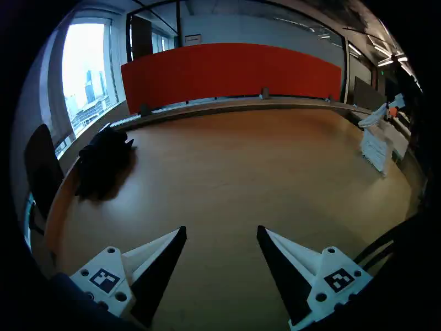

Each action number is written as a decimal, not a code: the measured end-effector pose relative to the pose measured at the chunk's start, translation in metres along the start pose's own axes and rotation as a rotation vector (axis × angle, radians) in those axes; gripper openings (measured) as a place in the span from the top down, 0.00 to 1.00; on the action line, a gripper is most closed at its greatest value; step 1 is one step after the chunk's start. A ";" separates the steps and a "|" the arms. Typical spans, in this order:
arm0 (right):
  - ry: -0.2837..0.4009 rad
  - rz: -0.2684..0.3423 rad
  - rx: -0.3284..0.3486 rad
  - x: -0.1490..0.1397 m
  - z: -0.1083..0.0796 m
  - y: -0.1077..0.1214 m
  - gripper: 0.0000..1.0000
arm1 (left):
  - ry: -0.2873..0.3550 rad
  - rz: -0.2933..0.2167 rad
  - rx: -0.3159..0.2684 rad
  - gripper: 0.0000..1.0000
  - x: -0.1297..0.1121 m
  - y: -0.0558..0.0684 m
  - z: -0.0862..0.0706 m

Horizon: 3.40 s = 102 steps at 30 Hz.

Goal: Fold towel

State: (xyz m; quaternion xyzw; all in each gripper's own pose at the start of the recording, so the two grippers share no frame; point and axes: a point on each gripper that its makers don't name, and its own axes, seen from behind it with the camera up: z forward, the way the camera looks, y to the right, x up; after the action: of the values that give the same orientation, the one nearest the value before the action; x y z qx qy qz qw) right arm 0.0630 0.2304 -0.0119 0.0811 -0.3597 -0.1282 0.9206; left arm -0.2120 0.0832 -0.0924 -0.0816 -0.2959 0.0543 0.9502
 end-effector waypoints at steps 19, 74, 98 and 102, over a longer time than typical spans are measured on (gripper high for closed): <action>-0.118 0.088 -0.026 -0.078 0.001 0.016 0.95 | -0.001 0.010 0.000 0.05 -0.003 0.000 -0.005; -0.315 0.146 -0.082 -0.155 0.026 0.030 0.95 | -0.012 0.012 0.019 0.05 -0.008 -0.010 -0.008; -0.337 0.154 -0.088 -0.169 0.032 0.027 0.93 | -0.020 0.020 0.020 0.05 -0.010 -0.009 -0.009; -0.322 0.156 -0.092 -0.166 0.031 0.028 0.89 | -0.019 0.016 0.023 0.05 -0.010 -0.009 -0.008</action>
State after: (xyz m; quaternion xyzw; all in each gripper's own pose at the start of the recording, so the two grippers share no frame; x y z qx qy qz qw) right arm -0.0712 0.3044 -0.0888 -0.0108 -0.5013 -0.0839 0.8612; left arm -0.2145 0.0714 -0.1028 -0.0726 -0.3038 0.0662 0.9477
